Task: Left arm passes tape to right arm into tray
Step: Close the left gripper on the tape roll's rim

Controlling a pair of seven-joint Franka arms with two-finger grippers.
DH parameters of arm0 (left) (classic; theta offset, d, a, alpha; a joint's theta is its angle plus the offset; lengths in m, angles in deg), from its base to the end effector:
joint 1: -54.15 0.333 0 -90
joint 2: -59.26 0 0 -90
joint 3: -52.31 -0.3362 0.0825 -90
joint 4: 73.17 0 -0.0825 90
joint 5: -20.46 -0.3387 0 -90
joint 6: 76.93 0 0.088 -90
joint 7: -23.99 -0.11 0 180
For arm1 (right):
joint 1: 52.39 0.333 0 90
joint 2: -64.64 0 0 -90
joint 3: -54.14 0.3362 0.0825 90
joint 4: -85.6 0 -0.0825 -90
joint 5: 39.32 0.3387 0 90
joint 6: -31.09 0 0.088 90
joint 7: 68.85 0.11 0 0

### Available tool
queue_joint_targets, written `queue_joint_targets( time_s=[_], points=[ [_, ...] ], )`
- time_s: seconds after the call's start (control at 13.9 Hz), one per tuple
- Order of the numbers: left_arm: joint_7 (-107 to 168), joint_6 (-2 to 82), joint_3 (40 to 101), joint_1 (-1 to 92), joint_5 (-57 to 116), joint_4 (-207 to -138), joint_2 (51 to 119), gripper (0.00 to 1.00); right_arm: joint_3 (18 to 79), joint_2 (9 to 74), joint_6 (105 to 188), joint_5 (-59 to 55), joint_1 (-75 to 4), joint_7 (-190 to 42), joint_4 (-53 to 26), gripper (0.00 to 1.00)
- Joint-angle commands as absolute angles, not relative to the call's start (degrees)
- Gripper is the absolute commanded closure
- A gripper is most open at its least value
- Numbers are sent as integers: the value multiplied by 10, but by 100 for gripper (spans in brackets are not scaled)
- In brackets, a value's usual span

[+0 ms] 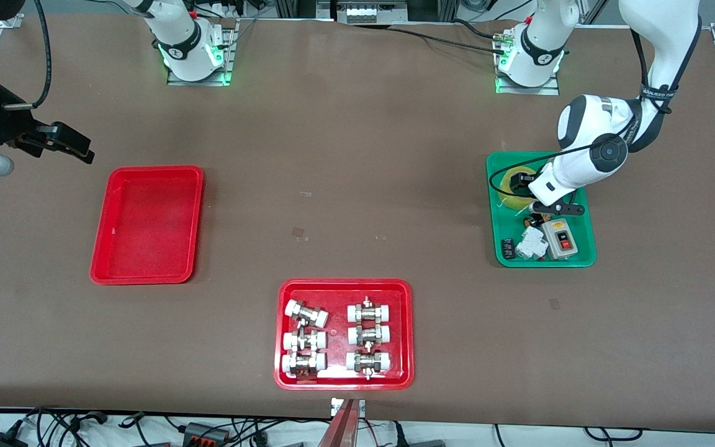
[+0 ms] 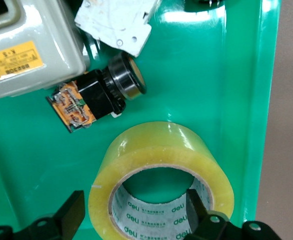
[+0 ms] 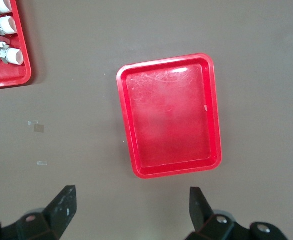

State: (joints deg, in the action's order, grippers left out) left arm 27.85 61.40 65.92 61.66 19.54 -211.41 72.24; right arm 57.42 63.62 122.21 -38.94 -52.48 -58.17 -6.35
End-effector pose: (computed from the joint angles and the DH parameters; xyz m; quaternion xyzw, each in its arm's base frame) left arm 0.4503 -0.0492 0.2610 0.9935 -0.0259 -0.1104 0.0124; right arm 0.5146 0.0291 0.6198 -0.9977 0.0654 0.0165 0.0018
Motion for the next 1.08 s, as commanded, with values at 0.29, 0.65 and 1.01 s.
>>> queue_joint_targets(
  time_s=[0.29,0.65,1.01],
  points=[
    [263,628,660,628,184,-2123,724,14,579,635,1185,-384,-525,-631,-58,0],
    [231,628,661,658,180,-2125,723,46,579,626,1190,-382,-525,-673,-56,0],
    [232,626,662,659,180,-2131,716,98,579,593,1185,-384,-525,-659,-17,0]
  ],
)
